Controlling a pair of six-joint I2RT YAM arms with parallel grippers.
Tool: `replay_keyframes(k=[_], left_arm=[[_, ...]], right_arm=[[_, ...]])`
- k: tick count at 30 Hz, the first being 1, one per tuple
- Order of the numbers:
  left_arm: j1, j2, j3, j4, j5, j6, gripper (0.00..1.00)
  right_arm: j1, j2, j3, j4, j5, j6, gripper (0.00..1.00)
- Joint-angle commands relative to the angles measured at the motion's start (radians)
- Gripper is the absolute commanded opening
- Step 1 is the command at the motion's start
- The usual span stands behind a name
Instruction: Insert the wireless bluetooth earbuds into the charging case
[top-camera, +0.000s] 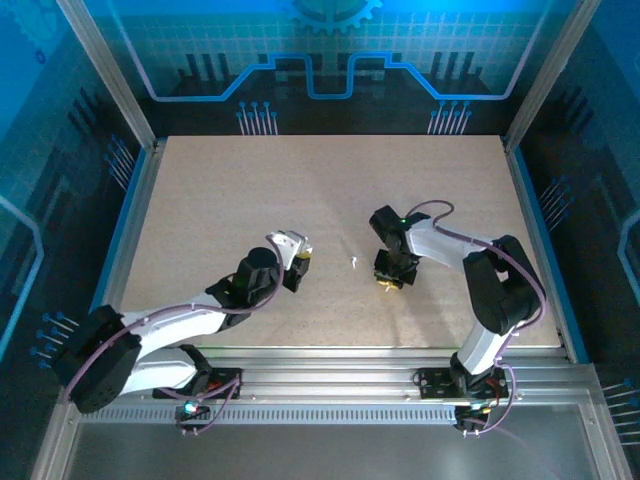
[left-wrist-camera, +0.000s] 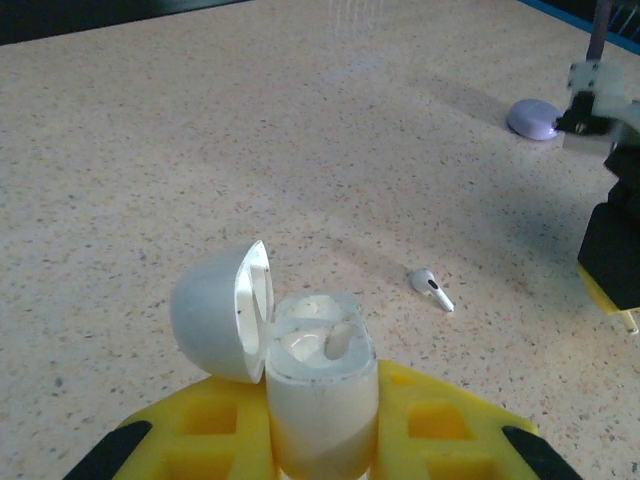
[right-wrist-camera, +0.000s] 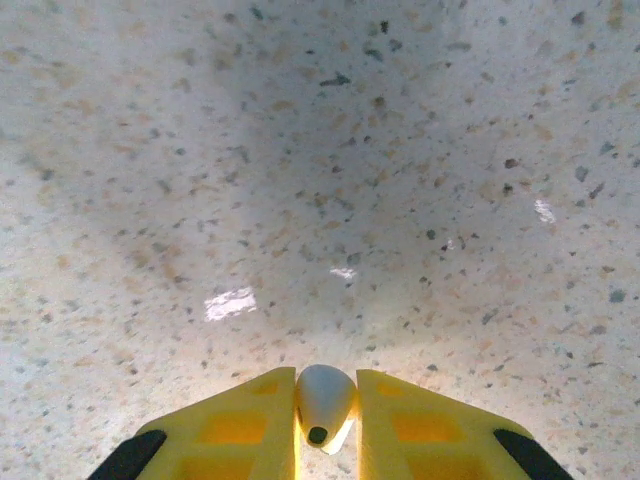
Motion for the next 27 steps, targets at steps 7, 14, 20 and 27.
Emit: replay_keyframes(k=[7,14,20,27], left_arm=[[-0.009,0.161,0.003,0.238,0.165,0.001,0.11],[-0.04,0.281,0.032,0.339,0.242,0.037,0.11],[-0.059,0.352,0.083,0.35,0.259,0.062,0.11],[-0.066,0.382,0.124,0.355,0.273,0.078,0.1]], right_arm=[[0.044,-0.109,-0.011,0.03,0.05,0.007,0.19],[0.074,-0.194,-0.006,0.079,0.083,-0.026,0.19],[0.091,-0.231,0.008,0.119,0.106,-0.061,0.19],[0.121,-0.281,-0.008,0.234,0.118,-0.117,0.19]])
